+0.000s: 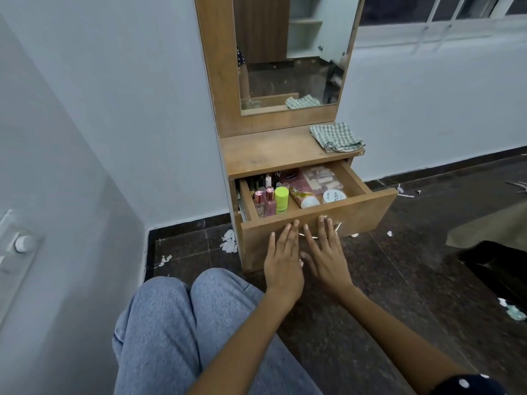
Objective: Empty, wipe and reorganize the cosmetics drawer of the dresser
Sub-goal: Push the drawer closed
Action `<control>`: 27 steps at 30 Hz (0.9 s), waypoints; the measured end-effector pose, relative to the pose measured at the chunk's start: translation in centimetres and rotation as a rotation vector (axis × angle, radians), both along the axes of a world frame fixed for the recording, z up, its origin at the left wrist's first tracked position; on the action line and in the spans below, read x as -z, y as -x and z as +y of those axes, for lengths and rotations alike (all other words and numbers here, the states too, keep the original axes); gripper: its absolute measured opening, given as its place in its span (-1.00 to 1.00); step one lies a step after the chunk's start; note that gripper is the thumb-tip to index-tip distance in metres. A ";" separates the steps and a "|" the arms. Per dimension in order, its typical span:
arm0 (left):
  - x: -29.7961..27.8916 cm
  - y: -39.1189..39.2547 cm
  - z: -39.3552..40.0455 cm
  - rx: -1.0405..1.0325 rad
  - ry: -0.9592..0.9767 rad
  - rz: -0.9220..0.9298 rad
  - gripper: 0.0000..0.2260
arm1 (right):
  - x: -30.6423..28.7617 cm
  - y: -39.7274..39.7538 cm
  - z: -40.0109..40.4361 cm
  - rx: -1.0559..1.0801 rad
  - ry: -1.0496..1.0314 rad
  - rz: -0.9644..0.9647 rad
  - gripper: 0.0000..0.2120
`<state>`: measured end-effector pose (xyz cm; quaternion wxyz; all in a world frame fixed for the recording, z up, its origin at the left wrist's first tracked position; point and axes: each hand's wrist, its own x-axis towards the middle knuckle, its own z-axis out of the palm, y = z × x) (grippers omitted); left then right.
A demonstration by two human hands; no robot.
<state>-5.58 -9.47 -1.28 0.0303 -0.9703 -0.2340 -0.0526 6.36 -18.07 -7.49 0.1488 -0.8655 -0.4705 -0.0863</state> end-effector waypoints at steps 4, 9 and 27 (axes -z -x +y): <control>-0.3 -1.8 2.5 -0.009 -0.059 0.010 -0.37 | -0.8 -1.4 2.7 0.033 0.030 0.013 -0.42; -0.6 -4.1 5.7 -0.031 -0.111 0.054 -0.38 | -1.9 -3.2 5.7 0.063 0.085 0.015 -0.40; -2.4 -8.5 12.5 -0.089 -0.252 0.264 -0.42 | -4.4 -7.2 12.0 0.066 0.155 0.054 -0.29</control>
